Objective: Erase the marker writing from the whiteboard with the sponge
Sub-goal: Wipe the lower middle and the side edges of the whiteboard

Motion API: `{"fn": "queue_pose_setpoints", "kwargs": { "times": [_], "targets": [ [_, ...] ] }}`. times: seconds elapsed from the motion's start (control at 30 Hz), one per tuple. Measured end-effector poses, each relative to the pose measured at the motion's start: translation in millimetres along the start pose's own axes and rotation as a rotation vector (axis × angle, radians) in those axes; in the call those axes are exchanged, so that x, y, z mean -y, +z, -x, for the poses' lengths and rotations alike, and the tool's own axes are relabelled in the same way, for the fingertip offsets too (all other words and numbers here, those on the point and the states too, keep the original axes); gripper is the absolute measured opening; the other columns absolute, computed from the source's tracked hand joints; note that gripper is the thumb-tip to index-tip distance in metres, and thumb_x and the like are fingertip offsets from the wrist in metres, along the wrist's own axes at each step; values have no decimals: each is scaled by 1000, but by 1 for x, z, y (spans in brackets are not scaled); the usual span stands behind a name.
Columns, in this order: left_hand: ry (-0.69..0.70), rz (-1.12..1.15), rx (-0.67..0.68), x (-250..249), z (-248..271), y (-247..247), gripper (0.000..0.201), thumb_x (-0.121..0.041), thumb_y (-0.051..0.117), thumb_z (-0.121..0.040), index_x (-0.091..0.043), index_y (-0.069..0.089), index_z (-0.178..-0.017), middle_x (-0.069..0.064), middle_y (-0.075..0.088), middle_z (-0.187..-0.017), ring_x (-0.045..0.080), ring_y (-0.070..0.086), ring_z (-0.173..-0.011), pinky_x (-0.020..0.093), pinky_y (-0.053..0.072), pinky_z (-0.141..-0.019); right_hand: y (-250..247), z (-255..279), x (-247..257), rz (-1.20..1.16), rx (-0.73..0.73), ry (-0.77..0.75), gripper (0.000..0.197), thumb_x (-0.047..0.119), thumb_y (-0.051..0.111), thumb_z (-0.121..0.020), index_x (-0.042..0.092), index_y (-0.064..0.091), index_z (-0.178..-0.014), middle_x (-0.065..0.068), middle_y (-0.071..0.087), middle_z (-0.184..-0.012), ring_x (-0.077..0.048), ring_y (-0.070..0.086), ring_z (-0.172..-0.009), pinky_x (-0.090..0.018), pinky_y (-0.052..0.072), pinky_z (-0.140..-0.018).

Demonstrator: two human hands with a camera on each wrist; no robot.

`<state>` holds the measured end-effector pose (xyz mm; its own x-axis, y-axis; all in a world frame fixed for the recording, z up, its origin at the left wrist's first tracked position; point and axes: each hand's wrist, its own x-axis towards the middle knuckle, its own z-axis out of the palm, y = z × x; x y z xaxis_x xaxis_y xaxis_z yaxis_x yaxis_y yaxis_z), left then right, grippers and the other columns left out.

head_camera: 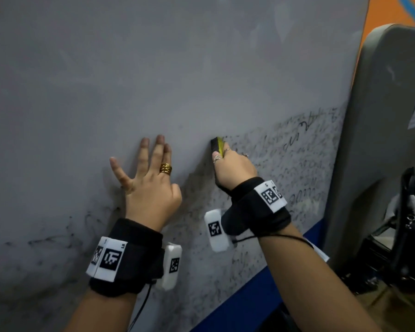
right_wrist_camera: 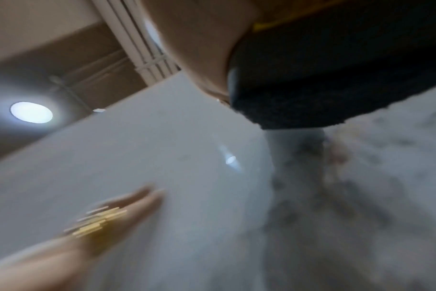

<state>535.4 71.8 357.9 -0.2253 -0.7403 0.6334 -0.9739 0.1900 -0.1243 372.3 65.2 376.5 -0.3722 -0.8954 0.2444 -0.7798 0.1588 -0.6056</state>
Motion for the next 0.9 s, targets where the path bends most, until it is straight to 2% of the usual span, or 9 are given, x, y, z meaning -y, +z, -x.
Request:
{"fn": "queue_pose_setpoints", "kwargs": {
  "times": [0.1,0.17,0.27,0.37,0.43,0.53,0.7,0.83,0.9],
  "targets": [
    [21,10,15,3,-1,3,79,-33,17,-75,-22,8,-152,-10,-14,-158,12,-20,-144,58,-37,-90,-15,-27,-23,-105,-54,155,54,37,25,-99,14,20,-147,-19,40,-143,-37,33,-132,-40,29,-105],
    [25,14,22,4,-2,4,82,-36,11,-72,-23,4,-152,-10,-17,-158,12,-23,-143,59,-36,-90,-25,-37,-33,-155,-38,184,51,36,27,-100,15,27,-146,-18,39,-144,-38,31,-134,-39,26,-107],
    [32,41,48,1,-1,3,82,-36,15,-72,-23,2,-152,-10,-20,-157,14,-27,-141,60,-33,-91,-32,-25,-32,-157,-22,148,47,38,29,-99,19,36,-142,-14,45,-141,-37,35,-131,-38,26,-106],
    [43,89,50,2,-1,6,78,-36,21,-76,-29,4,-152,-12,-21,-156,11,-31,-139,60,-34,-89,-19,10,-12,-124,-10,23,46,41,30,-99,20,41,-138,-17,53,-132,-36,45,-122,-39,33,-100],
    [58,104,37,4,0,6,76,-35,22,-76,-32,11,-151,-12,-15,-158,10,-27,-141,59,-32,-91,-10,29,1,-155,26,-4,46,43,30,-99,18,46,-133,-16,55,-128,-35,46,-120,-38,35,-97],
    [63,89,50,7,2,5,78,-37,17,-73,-32,18,-151,-10,-8,-159,11,-19,-143,59,-32,-93,-6,26,7,-149,-1,42,47,43,30,-98,14,49,-130,-17,55,-127,-34,45,-121,-38,35,-95],
    [72,96,89,6,-3,6,78,-43,16,-76,-33,-3,-151,-11,-33,-152,12,-37,-136,59,-37,-85,-30,-10,-8,-191,-52,146,46,38,32,-99,15,40,-138,-19,48,-137,-38,39,-128,-38,30,-104],
    [84,78,137,6,-4,9,84,-47,-1,-68,-31,-11,-150,-7,-40,-148,17,-43,-132,62,-32,-89,-34,-30,-24,-298,-24,178,49,43,39,-92,16,49,-132,-17,51,-135,-37,42,-127,-44,30,-109],
    [89,87,147,4,-5,8,82,-47,4,-71,-30,-12,-150,-6,-43,-146,18,-45,-131,63,-32,-89,-29,-10,-15,-280,-11,116,49,47,41,-92,15,53,-128,-17,54,-130,-37,45,-124,-40,34,-105]
  ]
}}
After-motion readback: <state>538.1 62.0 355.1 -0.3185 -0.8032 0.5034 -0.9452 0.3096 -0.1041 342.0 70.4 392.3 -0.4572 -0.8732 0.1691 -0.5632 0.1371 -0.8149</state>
